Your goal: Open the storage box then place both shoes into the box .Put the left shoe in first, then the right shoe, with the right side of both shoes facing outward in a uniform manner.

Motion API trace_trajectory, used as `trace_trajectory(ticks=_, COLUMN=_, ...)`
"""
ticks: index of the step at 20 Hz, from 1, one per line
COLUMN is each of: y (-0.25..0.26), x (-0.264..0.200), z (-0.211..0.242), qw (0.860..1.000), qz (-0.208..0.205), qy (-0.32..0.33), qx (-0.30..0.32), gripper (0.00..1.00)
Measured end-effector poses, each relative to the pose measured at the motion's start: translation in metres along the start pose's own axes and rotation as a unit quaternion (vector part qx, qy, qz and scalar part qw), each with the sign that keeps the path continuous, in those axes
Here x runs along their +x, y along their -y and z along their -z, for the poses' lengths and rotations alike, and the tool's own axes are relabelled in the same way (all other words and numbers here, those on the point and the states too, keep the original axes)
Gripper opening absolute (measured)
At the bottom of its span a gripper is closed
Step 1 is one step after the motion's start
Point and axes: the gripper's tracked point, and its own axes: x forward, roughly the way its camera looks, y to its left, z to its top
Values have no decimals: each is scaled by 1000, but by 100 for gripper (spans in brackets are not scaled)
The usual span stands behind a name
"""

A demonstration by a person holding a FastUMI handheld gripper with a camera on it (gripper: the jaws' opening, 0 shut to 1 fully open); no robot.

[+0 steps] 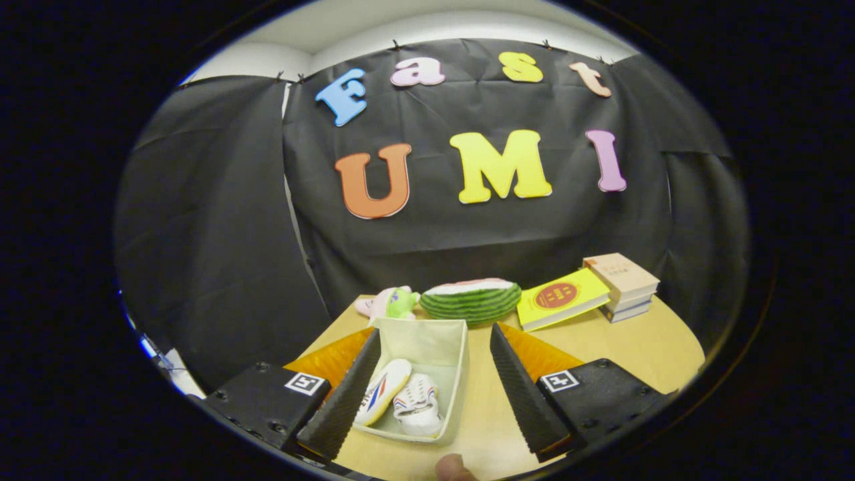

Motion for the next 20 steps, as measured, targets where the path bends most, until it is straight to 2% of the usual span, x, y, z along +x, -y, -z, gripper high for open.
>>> trace_trajectory(ticks=6, y=13, x=-51, z=-38, qw=994, qz=34, qy=87, qx=-55, gripper=100)
trace_trajectory(ticks=14, y=51, x=-117, z=-77, qw=981, qz=84, qy=168, qx=-45, gripper=100)
trace_trajectory(ticks=20, y=79, x=-163, z=-97, qw=971, qz=103, qy=211, qx=-46, gripper=100)
